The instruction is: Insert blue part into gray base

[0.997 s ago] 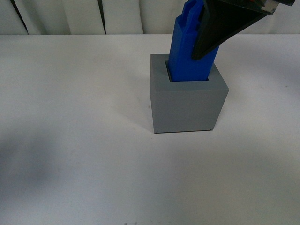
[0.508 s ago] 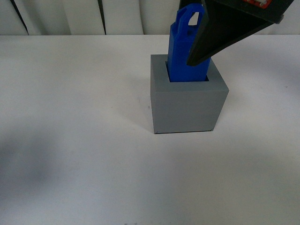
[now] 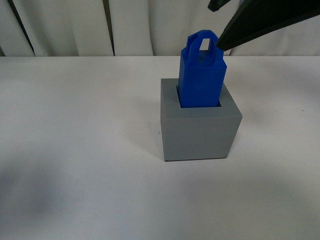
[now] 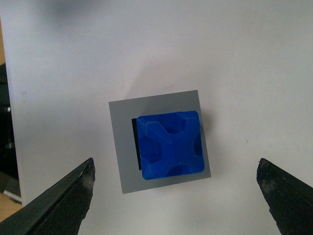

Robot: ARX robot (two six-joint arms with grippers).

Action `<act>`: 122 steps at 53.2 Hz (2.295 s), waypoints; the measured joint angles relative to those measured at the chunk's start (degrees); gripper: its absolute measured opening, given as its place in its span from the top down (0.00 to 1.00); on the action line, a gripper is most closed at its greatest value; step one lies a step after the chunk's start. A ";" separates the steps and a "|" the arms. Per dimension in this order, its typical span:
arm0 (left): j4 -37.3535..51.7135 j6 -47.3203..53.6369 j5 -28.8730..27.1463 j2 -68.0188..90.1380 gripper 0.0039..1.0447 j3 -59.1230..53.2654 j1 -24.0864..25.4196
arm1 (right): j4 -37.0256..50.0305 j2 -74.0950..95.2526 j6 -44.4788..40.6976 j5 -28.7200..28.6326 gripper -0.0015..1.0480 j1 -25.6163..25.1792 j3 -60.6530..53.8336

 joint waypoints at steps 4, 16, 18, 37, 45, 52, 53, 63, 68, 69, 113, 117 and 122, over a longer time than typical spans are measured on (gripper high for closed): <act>0.00 0.00 -0.02 0.00 0.06 0.00 0.00 | 6.56 -4.37 2.12 -2.62 0.07 -2.03 -6.21; 0.00 0.00 0.00 0.00 0.06 0.00 0.00 | 28.24 -17.35 13.55 -13.11 0.07 -11.08 -26.60; 0.00 -0.02 0.00 0.00 0.06 0.00 0.00 | 32.70 -19.02 16.24 -14.60 0.07 -12.66 -29.79; 0.00 -0.02 -0.02 0.00 0.06 0.00 0.00 | 39.10 -21.38 24.85 -16.41 0.07 -14.84 -34.71; 0.00 0.00 0.00 0.02 0.06 0.00 0.00 | 67.30 -26.47 39.54 11.87 0.22 -12.09 -47.98; 0.00 -0.02 -0.17 0.00 0.06 0.00 0.00 | 96.37 -33.62 58.29 32.81 0.48 -12.07 -65.16; 0.00 0.00 -0.13 0.00 0.06 0.00 0.00 | 98.03 -34.42 59.43 33.09 0.51 -12.35 -66.53; 0.00 -0.02 0.00 0.00 0.06 0.00 0.00 | 102.75 -41.40 63.93 30.97 0.89 -14.27 -78.73; 0.00 -0.02 -0.04 0.00 0.06 0.00 0.00 | 103.25 -43.80 64.08 28.89 0.99 -15.96 -81.55; 0.00 0.00 -0.04 0.00 0.06 0.00 0.00 | 103.36 -44.44 64.19 28.92 0.98 -16.20 -82.16; 0.00 -0.02 0.00 0.00 0.06 0.00 0.00 | 92.96 -69.77 64.54 28.72 0.98 -16.83 -96.91; 0.00 0.00 0.00 0.00 0.06 0.00 0.00 | 93.79 -70.84 64.57 28.74 0.98 -16.83 -98.18; 0.00 0.00 -0.02 0.00 0.06 0.00 0.00 | 92.74 -72.65 64.59 28.72 0.98 -16.83 -99.49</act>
